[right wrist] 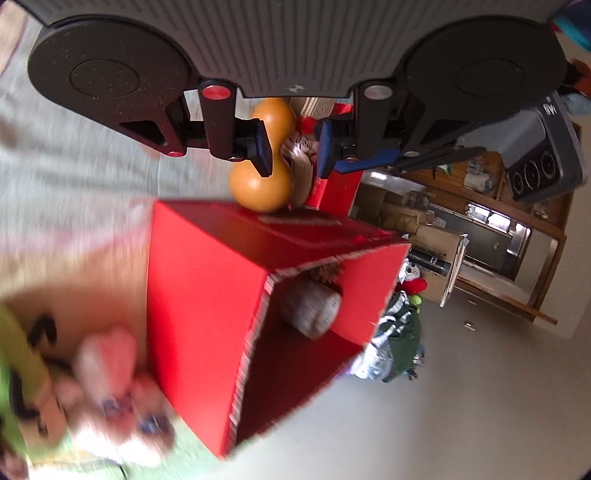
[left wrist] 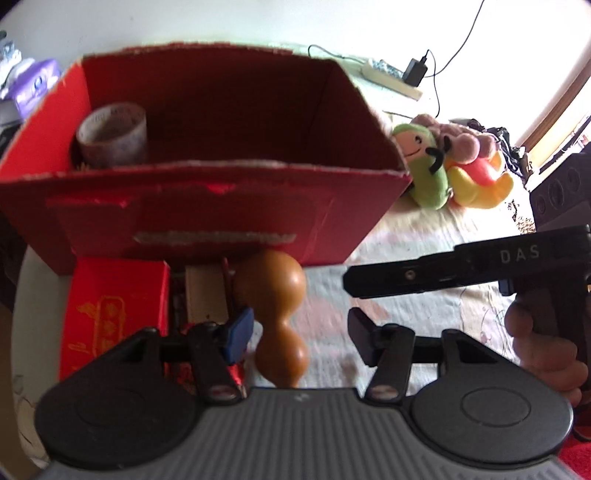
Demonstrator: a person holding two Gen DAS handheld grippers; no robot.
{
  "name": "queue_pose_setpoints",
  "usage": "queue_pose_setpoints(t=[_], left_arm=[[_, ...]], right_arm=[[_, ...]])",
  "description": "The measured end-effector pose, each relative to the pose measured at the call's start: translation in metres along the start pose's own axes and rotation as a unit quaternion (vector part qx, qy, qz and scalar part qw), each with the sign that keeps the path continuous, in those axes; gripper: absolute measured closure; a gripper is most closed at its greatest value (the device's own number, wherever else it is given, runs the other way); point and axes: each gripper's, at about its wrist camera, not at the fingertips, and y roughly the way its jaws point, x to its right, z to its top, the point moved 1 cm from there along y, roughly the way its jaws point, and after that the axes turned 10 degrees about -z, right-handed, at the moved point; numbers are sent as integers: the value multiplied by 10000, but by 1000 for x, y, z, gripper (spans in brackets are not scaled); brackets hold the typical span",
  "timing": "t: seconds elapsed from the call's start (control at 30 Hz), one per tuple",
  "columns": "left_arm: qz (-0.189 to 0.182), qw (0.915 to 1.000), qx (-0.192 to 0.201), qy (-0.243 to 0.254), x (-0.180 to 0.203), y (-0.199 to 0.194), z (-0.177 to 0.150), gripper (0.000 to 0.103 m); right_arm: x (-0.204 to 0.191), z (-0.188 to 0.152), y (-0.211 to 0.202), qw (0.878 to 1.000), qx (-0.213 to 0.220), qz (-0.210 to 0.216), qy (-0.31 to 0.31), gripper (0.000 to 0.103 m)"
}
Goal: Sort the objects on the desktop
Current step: 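Withdraw the right gripper and move it to the wooden gourd, then grasp the wooden gourd by its narrow waist with the right gripper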
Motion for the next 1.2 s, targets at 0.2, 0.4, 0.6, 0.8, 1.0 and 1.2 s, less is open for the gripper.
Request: queue_pose_setpoints(t=[0.2, 0.4, 0.6, 0.8, 1.0, 1.2], left_arm=[[90, 9996, -188, -172, -1, 23, -8, 45], [301, 9990, -238, -213, -4, 32, -10, 45], [296, 9980, -439, -357, -7, 49, -10, 55], [401, 9976, -566, 1, 9, 56, -8, 61], [-78, 9970, -674, 371, 34, 58, 0, 60], [-577, 9880, -814, 1183, 84, 70, 11, 60]], right_arm=[[4, -1, 26, 9993, -274, -201, 174, 67], [5, -2, 44, 9981, -555, -153, 229, 66], [3, -2, 57, 9975, -644, -239, 190, 63], [9, -5, 63, 9971, -691, -147, 288, 61], [28, -7, 32, 9972, -583, -154, 440, 72], [58, -19, -22, 9955, -213, -413, 822, 72]])
